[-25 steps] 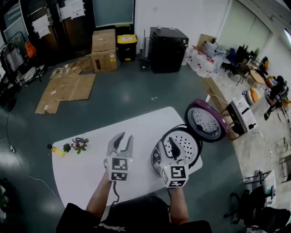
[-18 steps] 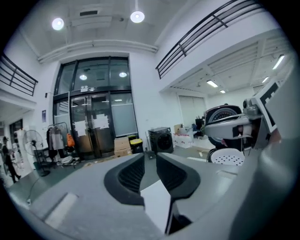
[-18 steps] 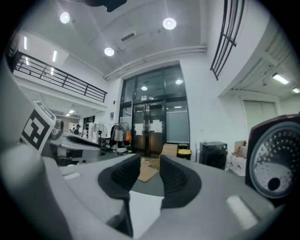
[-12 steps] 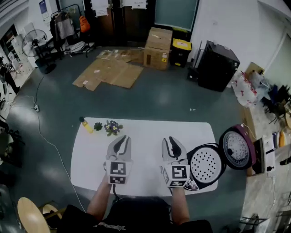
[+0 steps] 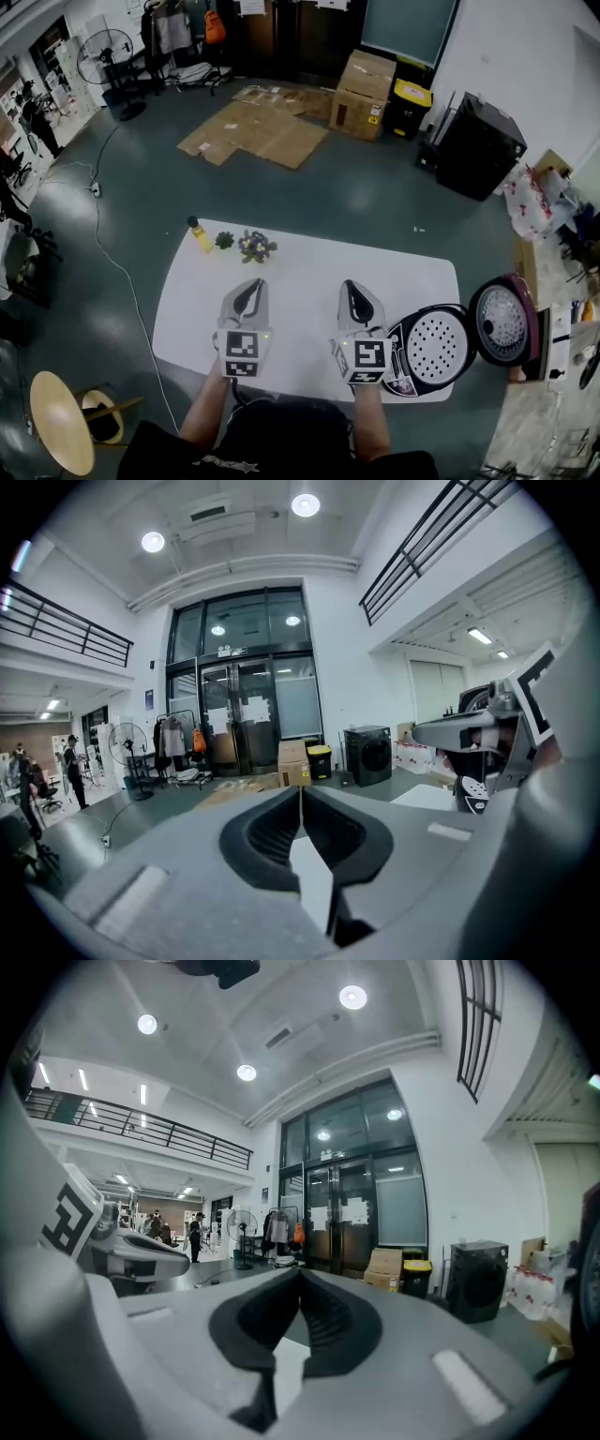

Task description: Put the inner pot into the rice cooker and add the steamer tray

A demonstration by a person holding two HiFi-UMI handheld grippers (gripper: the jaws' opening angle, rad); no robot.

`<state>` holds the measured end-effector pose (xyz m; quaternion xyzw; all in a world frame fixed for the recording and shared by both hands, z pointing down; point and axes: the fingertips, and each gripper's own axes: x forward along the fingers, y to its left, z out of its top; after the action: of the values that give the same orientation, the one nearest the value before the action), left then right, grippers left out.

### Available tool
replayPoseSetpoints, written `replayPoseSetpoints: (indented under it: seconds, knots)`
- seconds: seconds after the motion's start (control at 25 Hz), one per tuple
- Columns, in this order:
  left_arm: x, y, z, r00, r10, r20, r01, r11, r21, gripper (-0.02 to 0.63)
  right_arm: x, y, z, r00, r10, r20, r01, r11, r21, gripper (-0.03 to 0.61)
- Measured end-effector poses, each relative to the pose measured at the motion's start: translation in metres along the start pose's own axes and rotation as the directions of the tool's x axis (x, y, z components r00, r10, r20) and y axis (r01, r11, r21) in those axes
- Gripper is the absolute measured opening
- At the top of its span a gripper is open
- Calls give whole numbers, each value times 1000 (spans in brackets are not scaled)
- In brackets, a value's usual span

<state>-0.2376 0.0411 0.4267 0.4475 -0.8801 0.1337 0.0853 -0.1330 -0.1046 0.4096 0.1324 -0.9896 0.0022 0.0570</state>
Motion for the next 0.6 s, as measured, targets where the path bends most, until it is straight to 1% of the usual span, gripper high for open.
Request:
replayPoseSetpoints:
  seconds: [0.6]
  knots:
    - [3,-13,2,999,-39,6,39,999,7,17,-7,-1,-6,999,-19,-31,18,1000,-22,6]
